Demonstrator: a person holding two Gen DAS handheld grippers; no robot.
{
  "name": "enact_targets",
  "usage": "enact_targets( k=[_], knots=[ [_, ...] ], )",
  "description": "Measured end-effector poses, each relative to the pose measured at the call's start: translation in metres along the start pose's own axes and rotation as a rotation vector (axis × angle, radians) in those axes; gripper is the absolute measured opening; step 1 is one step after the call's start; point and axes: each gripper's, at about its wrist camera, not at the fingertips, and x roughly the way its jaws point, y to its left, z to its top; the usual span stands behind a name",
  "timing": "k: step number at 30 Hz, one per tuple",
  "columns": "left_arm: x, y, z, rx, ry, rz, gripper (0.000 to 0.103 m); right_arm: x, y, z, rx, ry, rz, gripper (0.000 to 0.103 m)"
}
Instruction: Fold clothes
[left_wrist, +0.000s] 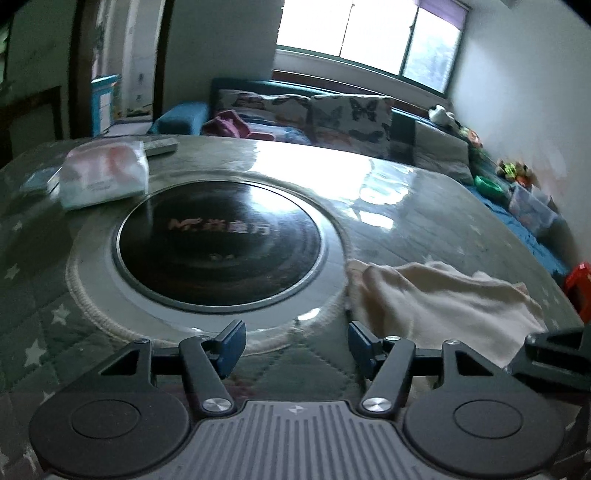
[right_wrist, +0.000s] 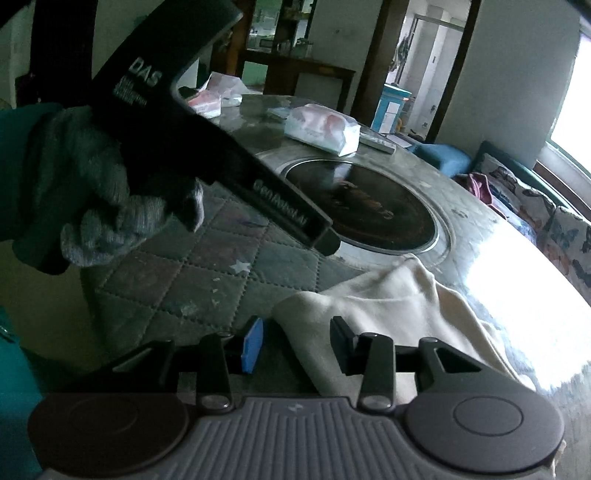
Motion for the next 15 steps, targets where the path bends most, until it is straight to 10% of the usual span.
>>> enact_targets(
  k=[9,15],
  knots=[
    [-0.001,0.000,0.001,-0.070,0.021,-0.081,0.065,0.020,0.003,0.000,-0.019,0.028,-0.022,0.038],
    [0.004,-0.007,0.005,-0.120,0.052,-0.140,0.065,0.023,-0.004,-0.001,0.010,0.019,-0.043,0.012]
  ],
)
